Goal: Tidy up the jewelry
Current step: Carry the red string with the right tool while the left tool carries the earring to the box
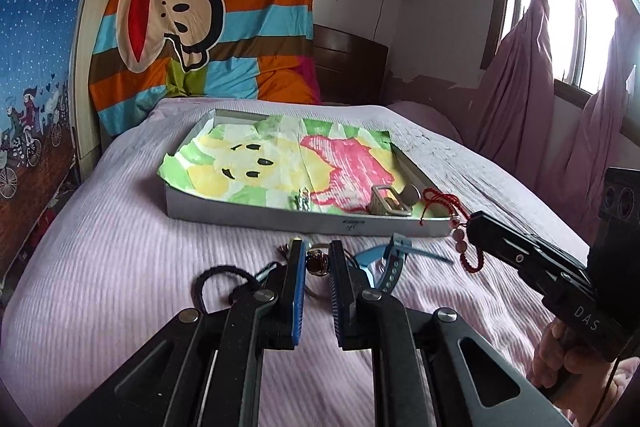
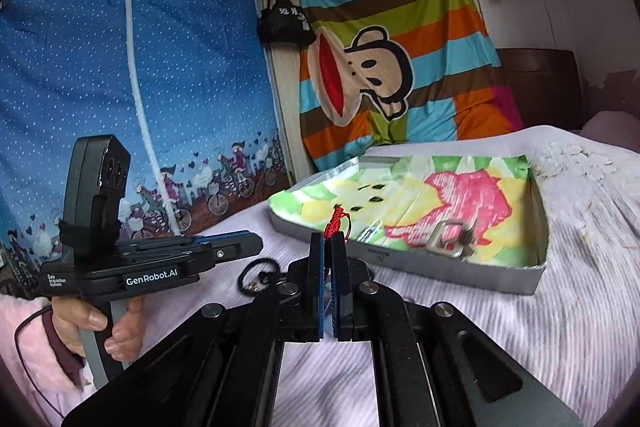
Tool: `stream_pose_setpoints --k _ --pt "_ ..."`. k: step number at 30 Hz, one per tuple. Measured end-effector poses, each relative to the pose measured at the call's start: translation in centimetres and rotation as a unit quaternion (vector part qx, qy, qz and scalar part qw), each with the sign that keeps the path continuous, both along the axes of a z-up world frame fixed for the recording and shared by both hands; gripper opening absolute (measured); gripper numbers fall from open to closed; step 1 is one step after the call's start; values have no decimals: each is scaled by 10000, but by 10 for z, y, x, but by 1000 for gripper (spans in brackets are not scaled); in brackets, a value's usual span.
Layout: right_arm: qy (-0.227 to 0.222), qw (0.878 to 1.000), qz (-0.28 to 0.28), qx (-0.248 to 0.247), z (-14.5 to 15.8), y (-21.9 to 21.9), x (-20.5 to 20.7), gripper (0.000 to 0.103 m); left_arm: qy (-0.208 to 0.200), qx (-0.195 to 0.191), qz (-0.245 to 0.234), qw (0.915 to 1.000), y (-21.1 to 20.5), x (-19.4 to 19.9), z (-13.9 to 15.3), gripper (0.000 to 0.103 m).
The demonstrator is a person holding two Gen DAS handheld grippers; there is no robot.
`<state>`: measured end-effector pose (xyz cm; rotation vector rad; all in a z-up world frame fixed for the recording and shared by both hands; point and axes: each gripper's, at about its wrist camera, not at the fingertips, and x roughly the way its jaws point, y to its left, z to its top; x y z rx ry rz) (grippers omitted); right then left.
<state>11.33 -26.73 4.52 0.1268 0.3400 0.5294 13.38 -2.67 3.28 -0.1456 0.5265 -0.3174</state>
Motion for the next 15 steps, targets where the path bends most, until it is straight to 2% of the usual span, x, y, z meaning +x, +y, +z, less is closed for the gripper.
stream_pose_setpoints --k 8,12,15 --pt "11 9945 -1041 -152 7 -26 48 3 53 -120 344 9993 -13 54 9 11" --pt "203 9881 -1505 -229 3 -42 66 3 259 -266 305 9988 -25 83 4 11" --pt "368 9854 -1627 -326 -5 -48 81 3 470 -332 197 9982 -34 102 -4 11"
